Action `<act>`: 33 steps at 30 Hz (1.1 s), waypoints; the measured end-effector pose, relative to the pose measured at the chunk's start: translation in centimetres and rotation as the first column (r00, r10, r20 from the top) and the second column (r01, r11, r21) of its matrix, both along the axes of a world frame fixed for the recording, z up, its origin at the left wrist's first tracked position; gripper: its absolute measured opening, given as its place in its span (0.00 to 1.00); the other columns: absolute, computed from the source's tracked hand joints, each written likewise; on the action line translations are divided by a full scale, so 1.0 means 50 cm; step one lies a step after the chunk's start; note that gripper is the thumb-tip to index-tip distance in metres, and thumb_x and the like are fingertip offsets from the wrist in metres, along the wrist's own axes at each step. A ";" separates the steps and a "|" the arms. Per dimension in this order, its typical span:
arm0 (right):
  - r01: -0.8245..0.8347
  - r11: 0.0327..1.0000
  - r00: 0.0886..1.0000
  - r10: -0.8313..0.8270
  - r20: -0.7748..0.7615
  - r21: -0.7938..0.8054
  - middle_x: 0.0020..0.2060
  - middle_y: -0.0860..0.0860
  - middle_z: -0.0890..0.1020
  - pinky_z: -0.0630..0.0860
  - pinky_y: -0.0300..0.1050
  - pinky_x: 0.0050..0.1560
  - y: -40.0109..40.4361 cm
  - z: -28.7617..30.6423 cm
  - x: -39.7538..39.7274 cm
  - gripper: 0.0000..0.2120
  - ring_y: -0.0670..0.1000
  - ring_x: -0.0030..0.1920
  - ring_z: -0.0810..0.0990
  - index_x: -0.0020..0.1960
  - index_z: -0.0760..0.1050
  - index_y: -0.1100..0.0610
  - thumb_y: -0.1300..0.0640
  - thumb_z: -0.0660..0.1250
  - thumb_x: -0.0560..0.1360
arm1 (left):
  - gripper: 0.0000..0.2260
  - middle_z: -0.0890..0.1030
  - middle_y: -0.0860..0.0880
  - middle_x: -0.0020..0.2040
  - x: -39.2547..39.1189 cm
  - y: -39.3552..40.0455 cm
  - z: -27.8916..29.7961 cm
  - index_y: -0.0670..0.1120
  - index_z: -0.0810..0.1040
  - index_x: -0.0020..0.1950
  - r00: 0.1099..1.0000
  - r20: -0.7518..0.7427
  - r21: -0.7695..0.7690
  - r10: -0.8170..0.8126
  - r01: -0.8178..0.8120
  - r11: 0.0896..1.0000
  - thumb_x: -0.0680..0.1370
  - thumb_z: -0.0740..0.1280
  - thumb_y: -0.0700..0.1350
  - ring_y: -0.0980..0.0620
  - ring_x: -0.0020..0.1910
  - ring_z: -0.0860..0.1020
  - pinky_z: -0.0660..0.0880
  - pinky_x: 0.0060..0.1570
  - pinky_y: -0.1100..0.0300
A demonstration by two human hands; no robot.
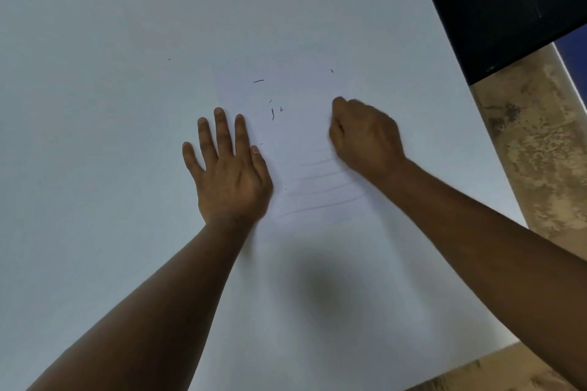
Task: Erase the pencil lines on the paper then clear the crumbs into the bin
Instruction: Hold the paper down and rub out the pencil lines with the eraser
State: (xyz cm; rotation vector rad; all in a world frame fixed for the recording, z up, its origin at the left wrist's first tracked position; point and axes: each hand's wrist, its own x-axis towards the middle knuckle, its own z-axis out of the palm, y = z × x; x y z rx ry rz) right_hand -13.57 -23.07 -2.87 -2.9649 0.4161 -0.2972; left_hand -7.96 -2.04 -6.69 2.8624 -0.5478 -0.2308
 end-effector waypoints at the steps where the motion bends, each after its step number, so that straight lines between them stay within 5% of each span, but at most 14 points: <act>1: 0.012 1.000 1.000 -0.012 -0.002 0.021 0.30 0.53 0.71 0.68 0.47 0.25 -0.009 0.002 0.004 0.05 0.56 0.28 0.71 0.41 0.70 0.59 0.62 0.60 0.76 | 0.26 0.44 0.47 0.85 0.000 0.000 0.000 0.51 0.47 0.85 1.000 -0.003 -0.002 0.002 -0.002 1.000 0.86 0.45 0.53 0.44 0.83 0.41 0.40 0.79 0.38; 5: -0.059 0.978 0.991 0.081 -0.104 0.201 0.37 0.56 0.78 0.77 0.52 0.37 0.063 0.020 -0.007 0.07 0.59 0.37 0.78 0.46 0.74 0.59 0.59 0.58 0.80 | 0.27 0.44 0.47 0.85 0.002 -0.002 -0.002 0.50 0.47 0.85 1.000 -0.005 -0.003 0.011 -0.011 1.000 0.86 0.45 0.54 0.44 0.83 0.41 0.40 0.79 0.38; 9: -0.300 0.930 0.950 0.312 -0.026 0.214 0.33 0.53 0.76 0.74 0.49 0.26 0.156 0.009 -0.049 0.04 0.57 0.30 0.75 0.45 0.73 0.57 0.59 0.61 0.77 | 0.27 0.44 0.47 0.85 0.003 0.000 -0.001 0.50 0.46 0.85 1.000 -0.007 0.022 0.001 -0.001 1.000 0.86 0.45 0.55 0.44 0.83 0.41 0.41 0.79 0.38; 14: -0.019 1.000 1.000 0.019 -0.006 -0.003 0.31 0.54 0.73 0.73 0.50 0.25 0.016 -0.006 0.006 0.03 0.58 0.27 0.72 0.43 0.72 0.58 0.63 0.61 0.75 | 0.27 0.43 0.48 0.85 0.001 -0.003 0.002 0.49 0.46 0.85 1.000 -0.008 0.016 0.007 -0.007 1.000 0.86 0.45 0.53 0.45 0.83 0.40 0.39 0.79 0.39; 17: -0.036 0.985 0.999 0.035 0.010 0.171 0.33 0.55 0.76 0.74 0.52 0.31 0.030 0.006 0.019 0.07 0.59 0.31 0.74 0.43 0.72 0.59 0.60 0.58 0.77 | 0.27 0.44 0.47 0.85 0.003 -0.003 0.004 0.47 0.46 0.84 1.000 -0.010 0.010 0.017 -0.017 1.000 0.85 0.44 0.53 0.45 0.83 0.40 0.40 0.79 0.39; 21: -0.241 0.893 0.964 0.266 -0.012 0.380 0.39 0.53 0.80 0.75 0.50 0.38 0.135 0.015 0.022 0.10 0.58 0.38 0.78 0.48 0.73 0.58 0.53 0.58 0.81 | 0.28 0.44 0.46 0.85 0.003 -0.003 0.001 0.45 0.47 0.84 1.000 -0.010 0.027 0.003 -0.002 1.000 0.85 0.44 0.53 0.44 0.83 0.41 0.40 0.79 0.38; 24: -0.341 0.882 0.935 0.356 0.016 0.326 0.35 0.54 0.77 0.74 0.51 0.33 0.155 0.001 0.030 0.14 0.57 0.33 0.74 0.45 0.72 0.59 0.52 0.54 0.81 | 0.28 0.43 0.46 0.85 0.003 -0.001 -0.001 0.45 0.46 0.84 1.000 -0.013 0.047 -0.002 0.003 0.999 0.85 0.44 0.53 0.44 0.83 0.40 0.40 0.79 0.38; 27: -0.380 0.912 0.924 0.382 0.015 0.156 0.35 0.56 0.77 0.74 0.51 0.28 0.107 -0.014 0.044 0.04 0.60 0.33 0.76 0.46 0.74 0.60 0.61 0.61 0.77 | 0.29 0.45 0.46 0.85 0.003 -0.001 0.002 0.45 0.46 0.84 1.000 -0.008 0.040 -0.001 0.001 0.999 0.84 0.42 0.52 0.44 0.83 0.41 0.41 0.79 0.38; 29: -0.272 0.962 0.962 0.271 0.029 0.037 0.36 0.58 0.77 0.76 0.53 0.29 0.043 -0.018 0.073 0.04 0.62 0.33 0.77 0.49 0.73 0.61 0.62 0.61 0.76 | 0.29 0.44 0.46 0.85 0.003 -0.002 0.004 0.45 0.46 0.84 1.000 -0.019 0.033 -0.002 0.003 0.999 0.84 0.42 0.52 0.44 0.83 0.40 0.41 0.79 0.38; 33: -0.131 0.986 0.991 0.129 0.030 0.099 0.35 0.58 0.77 0.76 0.54 0.34 -0.014 0.005 0.099 0.11 0.61 0.33 0.76 0.45 0.73 0.61 0.57 0.54 0.79 | 0.29 0.44 0.47 0.85 0.005 -0.004 0.002 0.45 0.46 0.84 1.000 -0.027 0.028 -0.002 0.003 1.000 0.84 0.43 0.52 0.44 0.83 0.40 0.40 0.79 0.38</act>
